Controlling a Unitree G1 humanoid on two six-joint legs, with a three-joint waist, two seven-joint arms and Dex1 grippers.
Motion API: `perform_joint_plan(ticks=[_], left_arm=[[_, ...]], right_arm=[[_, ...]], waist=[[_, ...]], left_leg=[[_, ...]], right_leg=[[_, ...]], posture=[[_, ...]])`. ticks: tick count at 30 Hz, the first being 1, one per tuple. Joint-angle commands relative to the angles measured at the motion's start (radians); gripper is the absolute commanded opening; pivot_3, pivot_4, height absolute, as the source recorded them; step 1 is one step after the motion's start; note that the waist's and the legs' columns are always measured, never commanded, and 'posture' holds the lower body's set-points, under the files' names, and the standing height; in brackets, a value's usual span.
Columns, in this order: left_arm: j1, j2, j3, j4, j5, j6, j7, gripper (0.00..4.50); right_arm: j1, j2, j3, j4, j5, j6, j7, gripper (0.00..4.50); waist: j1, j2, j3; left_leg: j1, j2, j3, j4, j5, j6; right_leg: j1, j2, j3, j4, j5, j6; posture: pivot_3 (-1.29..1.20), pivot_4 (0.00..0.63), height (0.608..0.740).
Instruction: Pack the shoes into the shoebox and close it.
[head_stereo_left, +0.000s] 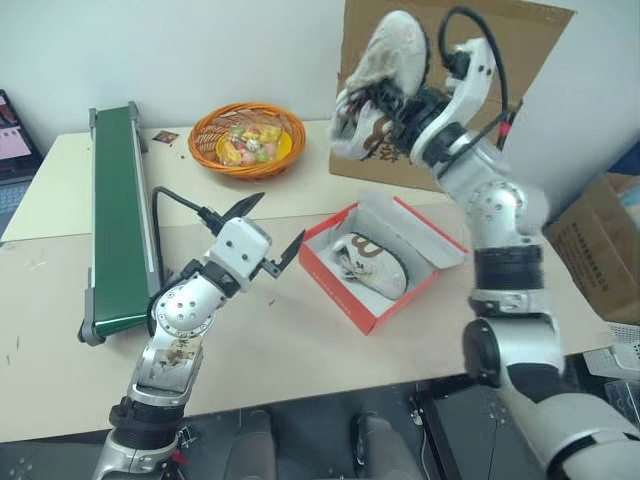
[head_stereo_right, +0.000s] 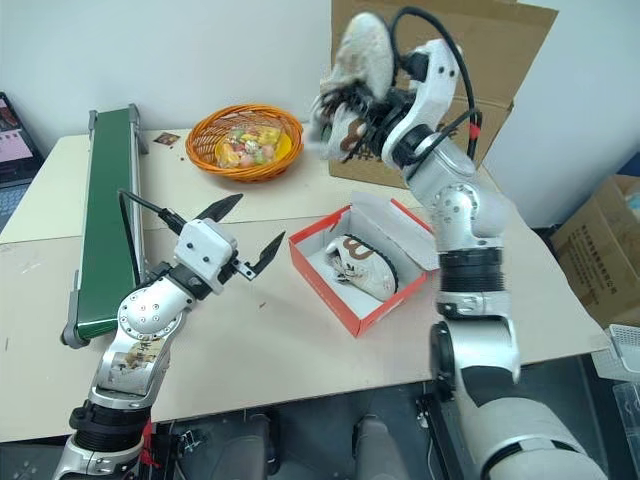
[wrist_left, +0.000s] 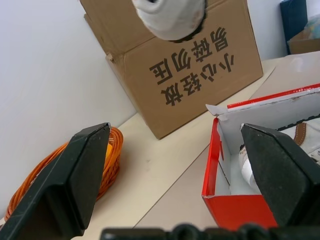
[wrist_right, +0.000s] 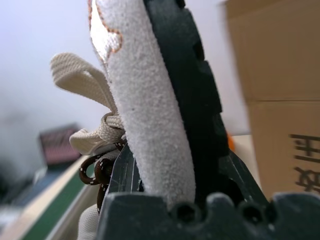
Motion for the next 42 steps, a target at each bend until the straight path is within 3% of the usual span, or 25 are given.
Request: perform_joint_plan(ticks=[1,4,7,14,17,25,33,39,41,42], left_arm=[[0.003,0.005,0.023,-0.027,-0.005,-0.01,0.008,4.47],[0.013,0.005,0.028,-0.051,-0.032,0.006,-0.011,4.47],[0.055,0.056,0.026,-0.133,-0.128,0.09,-0.12,4.47],[0.209,0.361,0.178,-0.297,-0.436,0.29,-0.446,4.47],[0.212,0.436,0.221,-0.28,-0.46,0.297,-0.488,4.47],[0.16,0.42,0.181,-0.275,-0.436,0.295,-0.432,4.47],[0.143,0.414,0.163,-0.289,-0.442,0.309,-0.403,4.47],[0.145,0.414,0.157,-0.293,-0.431,0.312,-0.382,4.47],[0.144,0.415,0.158,-0.293,-0.427,0.31,-0.379,4.5],[0.144,0.416,0.158,-0.292,-0.424,0.309,-0.379,4.5]], right_arm=[[-0.013,-0.159,0.094,-0.134,0.024,0.181,0.222,0.59],[-0.014,-0.293,0.235,-0.157,-0.038,0.208,0.437,0.59],[-0.022,-0.335,0.361,-0.091,-0.127,0.211,0.549,0.59],[-0.059,-0.275,0.479,0.129,-0.297,0.155,0.664,0.59],[-0.083,-0.245,0.502,0.209,-0.353,0.134,0.71,0.59],[-0.093,-0.165,0.569,0.331,-0.491,0.08,0.788,0.59],[-0.108,-0.048,0.632,0.674,-0.678,-0.143,0.808,0.59],[-0.137,0.07,0.626,0.893,-0.793,-0.303,0.721,0.59],[-0.153,0.089,0.602,0.924,-0.806,-0.312,0.72,1.56],[-0.161,0.094,0.589,0.929,-0.806,-0.312,0.73,1.84]], waist=[[0.003,0.0,0.0],[0.012,0.0,0.0],[0.008,0.0,0.0],[0.004,0.003,0.002],[0.004,0.003,0.002],[0.011,0.004,0.002],[0.01,0.003,0.002],[0.005,-0.002,-0.001],[0.003,-0.003,-0.002],[0.003,-0.002,-0.002]], left_leg=[[0.0,0.0,0.0,0.0,0.0,0.0],[0.0,0.0,0.0,0.001,0.0,0.0],[0.0,-0.001,0.001,0.002,0.0,0.0],[0.0,0.0,0.002,0.001,0.0,0.0],[0.0,0.0,0.002,0.001,0.0,-0.001],[0.0,0.0,0.003,0.002,0.0,-0.001],[0.0,0.0,0.003,0.002,0.0,-0.001],[0.006,0.0,0.003,0.002,-0.001,-0.002],[0.014,0.001,0.003,0.001,-0.005,-0.008],[0.018,0.001,0.003,0.0,-0.005,-0.009]], right_leg=[[0.0,0.0,0.0,0.0,0.0,0.0],[0.001,-0.001,0.0,-0.001,-0.002,-0.003],[0.001,-0.002,0.0,-0.002,-0.004,-0.006],[-0.003,-0.001,0.0,0.001,-0.004,-0.007],[-0.003,-0.001,0.0,0.0,-0.004,-0.007],[-0.002,-0.001,0.0,0.0,-0.003,-0.005],[-0.001,-0.001,0.0,0.001,-0.001,-0.002],[0.003,-0.001,0.0,0.001,-0.001,-0.002],[0.013,-0.001,0.0,0.0,-0.005,-0.005],[0.016,-0.001,-0.001,-0.002,-0.008,0.0]], posture=[[0.0,0.15,0.72],[0.0,0.15,0.72],[0.0,0.15,0.72],[0.0,0.15,0.72],[0.0,0.15,0.72],[0.0,0.15,0.72],[0.0,0.15,0.72],[0.0,0.15,0.72],[0.0,0.15,0.72],[0.0,0.15,0.72]])
